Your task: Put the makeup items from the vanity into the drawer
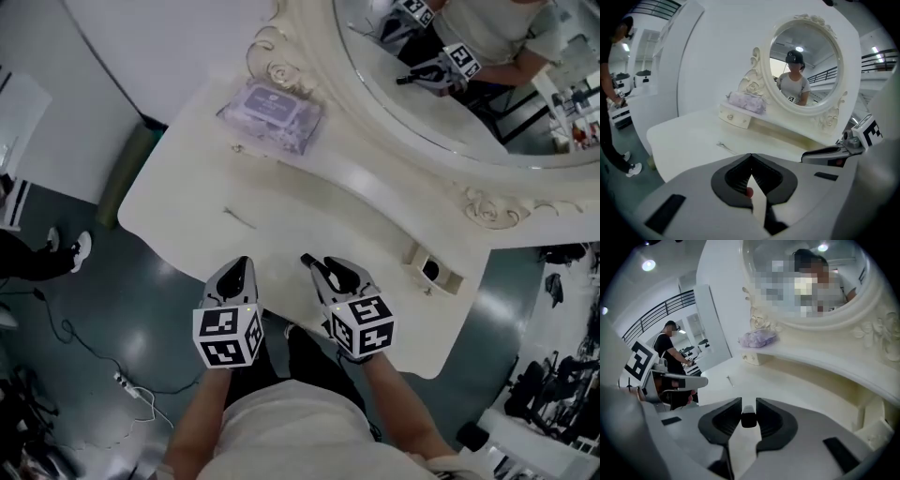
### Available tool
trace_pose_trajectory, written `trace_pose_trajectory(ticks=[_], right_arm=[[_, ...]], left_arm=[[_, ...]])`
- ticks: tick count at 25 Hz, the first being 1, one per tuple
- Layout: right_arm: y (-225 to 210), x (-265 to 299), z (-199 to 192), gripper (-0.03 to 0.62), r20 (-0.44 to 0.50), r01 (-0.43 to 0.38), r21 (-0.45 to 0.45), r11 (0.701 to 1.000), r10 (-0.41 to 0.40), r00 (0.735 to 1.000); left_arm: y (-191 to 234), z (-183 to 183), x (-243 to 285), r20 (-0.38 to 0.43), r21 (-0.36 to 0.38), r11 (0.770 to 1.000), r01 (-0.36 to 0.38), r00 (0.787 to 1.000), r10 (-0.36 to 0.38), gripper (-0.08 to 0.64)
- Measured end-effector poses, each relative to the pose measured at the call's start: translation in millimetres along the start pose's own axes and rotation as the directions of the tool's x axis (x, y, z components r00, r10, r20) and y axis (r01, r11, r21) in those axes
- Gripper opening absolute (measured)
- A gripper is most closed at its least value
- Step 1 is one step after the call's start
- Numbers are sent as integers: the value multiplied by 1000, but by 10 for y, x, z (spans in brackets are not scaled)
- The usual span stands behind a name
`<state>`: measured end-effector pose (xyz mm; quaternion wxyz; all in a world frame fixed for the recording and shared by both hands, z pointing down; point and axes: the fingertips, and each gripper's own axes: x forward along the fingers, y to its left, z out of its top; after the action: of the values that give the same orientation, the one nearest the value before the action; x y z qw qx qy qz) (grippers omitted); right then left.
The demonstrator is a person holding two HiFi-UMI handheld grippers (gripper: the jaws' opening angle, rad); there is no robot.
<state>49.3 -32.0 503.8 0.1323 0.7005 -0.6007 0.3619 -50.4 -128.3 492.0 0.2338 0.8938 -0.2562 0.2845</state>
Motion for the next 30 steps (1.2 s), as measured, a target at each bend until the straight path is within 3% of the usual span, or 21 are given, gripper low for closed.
trace_pose_trajectory(ticks=[5,13,18,23,30], right_arm=[[-382,-510,3,104,71,126,105,986,-134,988],[-865,-1224,-143,104,130,298,257,919,-339,932],[-1065,-1541,-281,103,134,367,333,868,-429,893],[-1234,-1779,-323,103,138,411,377,830,-489,862],[-1482,-1997,-262,103,146,455,401,795,-545,825]], left_arm=[[-613,218,176,-6,111,984,140,990,-141,5],[-1527,283,362,-57,238,910,339,940,-335,5],[-1894,178,449,-114,284,860,423,906,-408,5],[-2158,141,510,-145,310,825,472,881,-450,5],[-2393,166,646,-163,316,803,506,862,-479,5]])
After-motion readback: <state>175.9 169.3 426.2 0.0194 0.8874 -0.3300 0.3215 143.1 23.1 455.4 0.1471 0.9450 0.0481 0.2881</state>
